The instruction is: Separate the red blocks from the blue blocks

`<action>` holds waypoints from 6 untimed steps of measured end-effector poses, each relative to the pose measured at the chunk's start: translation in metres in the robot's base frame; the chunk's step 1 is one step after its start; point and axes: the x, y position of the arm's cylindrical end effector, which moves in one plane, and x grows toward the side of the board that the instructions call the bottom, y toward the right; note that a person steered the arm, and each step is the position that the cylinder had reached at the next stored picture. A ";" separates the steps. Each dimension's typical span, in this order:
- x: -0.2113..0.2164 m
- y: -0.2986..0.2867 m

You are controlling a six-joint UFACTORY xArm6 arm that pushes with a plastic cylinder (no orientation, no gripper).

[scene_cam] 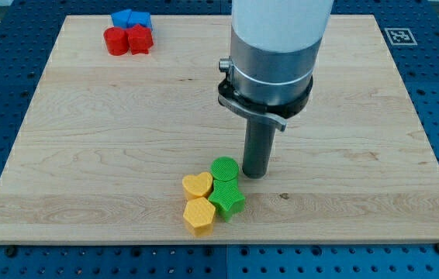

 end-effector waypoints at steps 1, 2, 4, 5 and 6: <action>-0.062 -0.012; -0.108 -0.070; -0.179 -0.212; -0.229 -0.247; -0.260 -0.261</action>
